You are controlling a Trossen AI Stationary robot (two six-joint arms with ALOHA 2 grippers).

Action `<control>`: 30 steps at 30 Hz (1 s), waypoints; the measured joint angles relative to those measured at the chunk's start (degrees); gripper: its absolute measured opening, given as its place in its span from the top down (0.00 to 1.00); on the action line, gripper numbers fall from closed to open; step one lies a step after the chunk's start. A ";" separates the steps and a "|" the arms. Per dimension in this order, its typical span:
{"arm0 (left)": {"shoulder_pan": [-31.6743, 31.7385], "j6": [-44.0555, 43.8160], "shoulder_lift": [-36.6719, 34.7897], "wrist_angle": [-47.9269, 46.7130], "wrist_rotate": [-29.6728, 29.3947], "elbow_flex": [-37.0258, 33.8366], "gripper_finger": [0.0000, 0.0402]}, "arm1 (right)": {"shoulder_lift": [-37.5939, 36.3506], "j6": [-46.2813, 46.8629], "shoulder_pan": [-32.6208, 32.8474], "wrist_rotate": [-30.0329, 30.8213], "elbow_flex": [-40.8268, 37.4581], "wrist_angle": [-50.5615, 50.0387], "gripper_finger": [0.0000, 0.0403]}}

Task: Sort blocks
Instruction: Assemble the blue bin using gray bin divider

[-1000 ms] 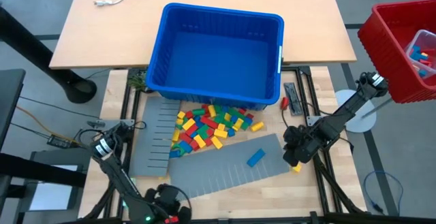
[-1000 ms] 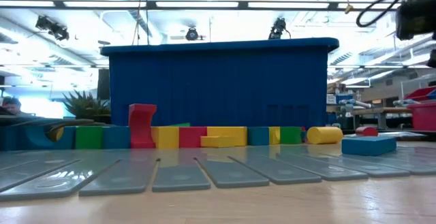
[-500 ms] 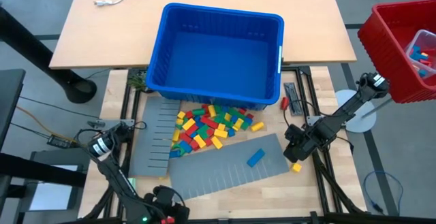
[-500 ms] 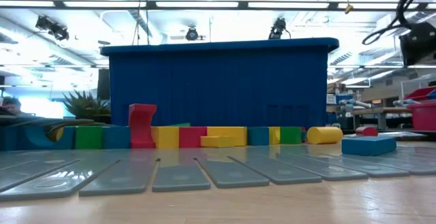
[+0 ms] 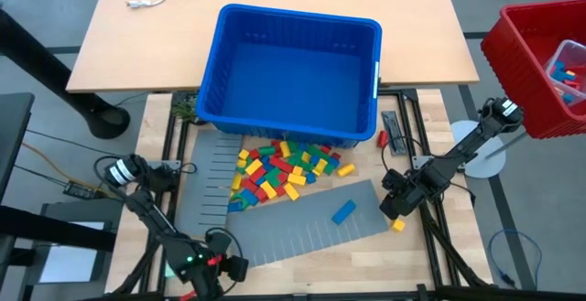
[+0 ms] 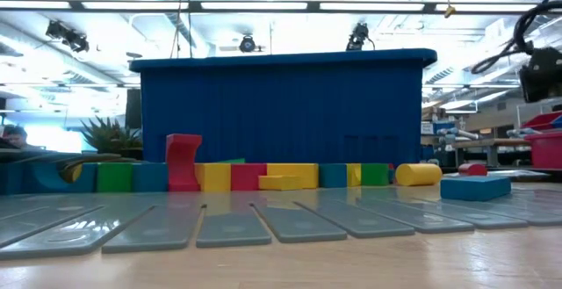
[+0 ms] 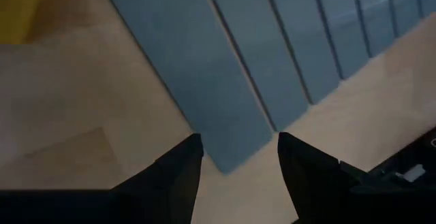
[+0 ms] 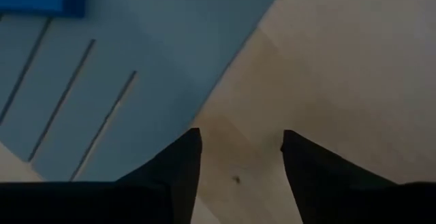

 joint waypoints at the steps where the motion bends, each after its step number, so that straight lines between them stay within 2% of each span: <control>1: 0.02 0.01 0.02 1.24 -0.01 -0.93 0.50 | 0.00 0.53 0.00 -0.39 -0.71 0.79 0.53; 12: -1.35 0.50 -0.22 -2.82 -4.20 -2.13 0.50 | -2.47 5.56 0.00 -2.17 -1.56 2.88 0.57; 21: -1.62 0.84 1.14 6.19 -9.16 -6.69 0.50 | -0.62 11.98 1.38 -2.06 -3.92 10.54 0.56; 30: -1.57 1.21 1.93 7.27 -12.45 -6.82 0.50 | -0.28 16.70 4.00 0.50 -5.69 15.03 0.59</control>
